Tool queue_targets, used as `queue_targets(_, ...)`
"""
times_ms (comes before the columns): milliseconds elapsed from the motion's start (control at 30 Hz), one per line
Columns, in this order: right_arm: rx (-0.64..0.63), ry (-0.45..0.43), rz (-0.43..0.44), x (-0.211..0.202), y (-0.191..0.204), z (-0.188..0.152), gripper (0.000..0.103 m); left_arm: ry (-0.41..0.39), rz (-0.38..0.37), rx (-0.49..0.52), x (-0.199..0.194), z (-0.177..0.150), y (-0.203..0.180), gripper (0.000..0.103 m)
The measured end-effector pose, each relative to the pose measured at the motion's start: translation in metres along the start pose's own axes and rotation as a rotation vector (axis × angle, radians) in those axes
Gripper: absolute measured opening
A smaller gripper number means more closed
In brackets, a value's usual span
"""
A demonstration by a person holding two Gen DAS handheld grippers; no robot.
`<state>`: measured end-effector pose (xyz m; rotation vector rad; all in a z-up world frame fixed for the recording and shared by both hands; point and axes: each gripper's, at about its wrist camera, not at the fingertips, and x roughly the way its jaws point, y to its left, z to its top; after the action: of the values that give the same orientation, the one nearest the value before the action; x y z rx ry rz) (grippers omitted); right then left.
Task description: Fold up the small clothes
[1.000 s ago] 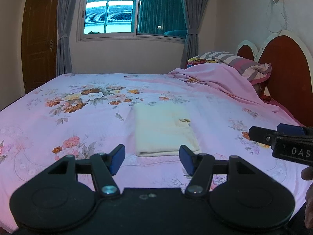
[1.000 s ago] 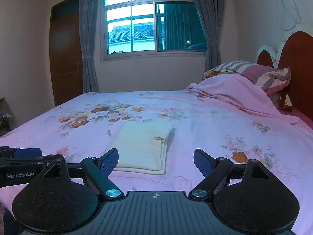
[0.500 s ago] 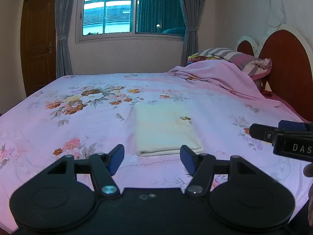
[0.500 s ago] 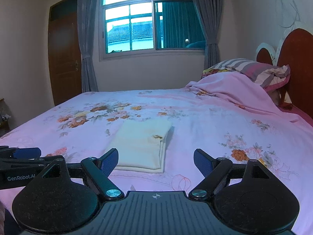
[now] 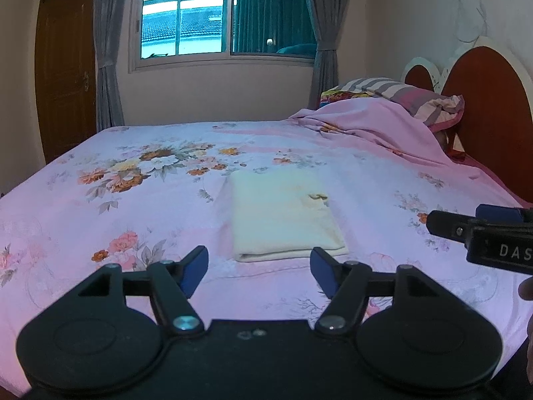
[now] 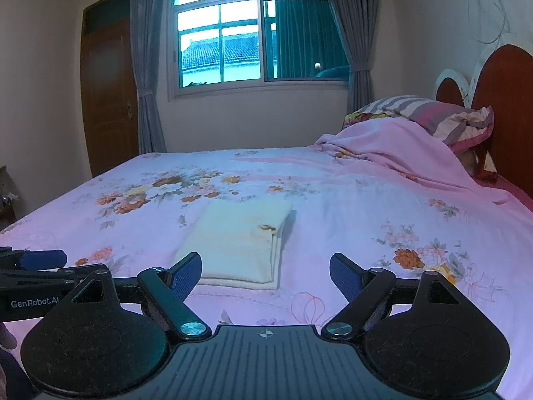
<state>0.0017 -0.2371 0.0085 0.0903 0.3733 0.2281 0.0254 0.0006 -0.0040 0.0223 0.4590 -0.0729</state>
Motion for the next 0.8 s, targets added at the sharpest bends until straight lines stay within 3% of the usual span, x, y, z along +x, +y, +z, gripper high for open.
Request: queue_targets(800,0.000,0.007,0.001,0.0011,-0.0003,-0.0049,0.084,0.003,-0.017,0.002,-0.0006,-0.0022,0.0004,0.068)
